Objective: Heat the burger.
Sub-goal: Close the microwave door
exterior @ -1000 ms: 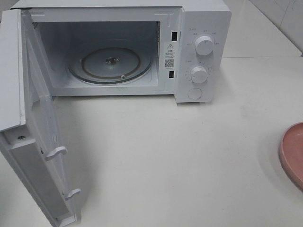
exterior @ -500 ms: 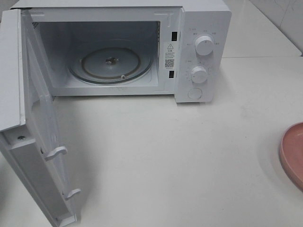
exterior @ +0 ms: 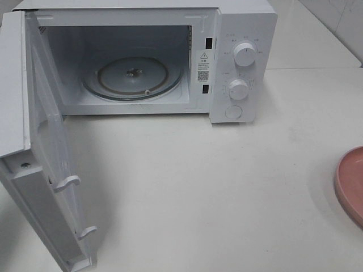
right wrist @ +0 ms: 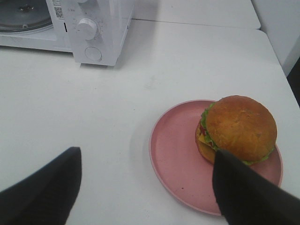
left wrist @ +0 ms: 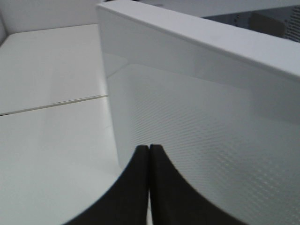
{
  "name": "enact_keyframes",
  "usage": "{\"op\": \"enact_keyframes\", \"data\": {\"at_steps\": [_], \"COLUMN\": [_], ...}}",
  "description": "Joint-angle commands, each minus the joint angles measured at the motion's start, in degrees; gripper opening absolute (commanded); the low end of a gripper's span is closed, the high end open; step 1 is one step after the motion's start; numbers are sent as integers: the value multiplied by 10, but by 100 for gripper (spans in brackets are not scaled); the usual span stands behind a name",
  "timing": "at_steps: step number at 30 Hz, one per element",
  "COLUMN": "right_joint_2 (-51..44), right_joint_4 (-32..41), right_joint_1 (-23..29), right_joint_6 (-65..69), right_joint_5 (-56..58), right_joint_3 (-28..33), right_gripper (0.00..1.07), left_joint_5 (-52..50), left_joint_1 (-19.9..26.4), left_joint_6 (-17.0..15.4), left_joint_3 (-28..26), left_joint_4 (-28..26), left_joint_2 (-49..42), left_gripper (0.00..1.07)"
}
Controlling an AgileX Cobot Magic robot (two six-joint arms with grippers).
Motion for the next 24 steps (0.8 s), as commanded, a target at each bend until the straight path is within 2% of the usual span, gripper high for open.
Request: {"op": "enact_keyframes", "data": {"at_steps": [1, 3, 5, 6, 8, 14, 16, 18, 19, 22, 24], "right_joint_2": [-15, -15, -15, -15, -15, -15, -15, -15, -15, -15, -15], "right_joint_4": [-4, -4, -4, -4, -4, -4, -4, -4, -4, -4, -4], "right_joint_1": [-4, -4, -4, -4, -4, -4, -4, -4, -4, -4, -4], "right_joint_6": [0, 0, 0, 0, 0, 0, 0, 0, 0, 0, 0], "right_joint_5": [-9, -9, -9, -9, -9, -9, -9, -9, -9, -9, -9], "right_joint_3": [2, 2, 2, 2, 2, 2, 2, 2, 2, 2, 2], "right_gripper": [76, 76, 76, 76, 76, 76, 76, 76, 76, 76, 76], "left_joint_5": [-58, -63, -75, -75, -75, -75, -75, -74, -74, -74, -74], "left_joint_1": [-38, -50, -95, -95, -123, -158, -193, -200, -218, -227, -256], "left_joint_6": [-7, -7, -6, -6, -6, -5, 17, 22, 34, 37, 45], "left_joint_3": [-22, -27, -48, -48, -68, -96, -129, -138, -156, -163, -201], "left_joint_4": [12, 11, 6, 6, -10, -52, -107, -117, -140, -148, -179], "left_joint_2": [61, 73, 112, 112, 142, 176, 211, 218, 234, 241, 273], "left_gripper": [0, 0, 0, 0, 0, 0, 0, 0, 0, 0, 0]}}
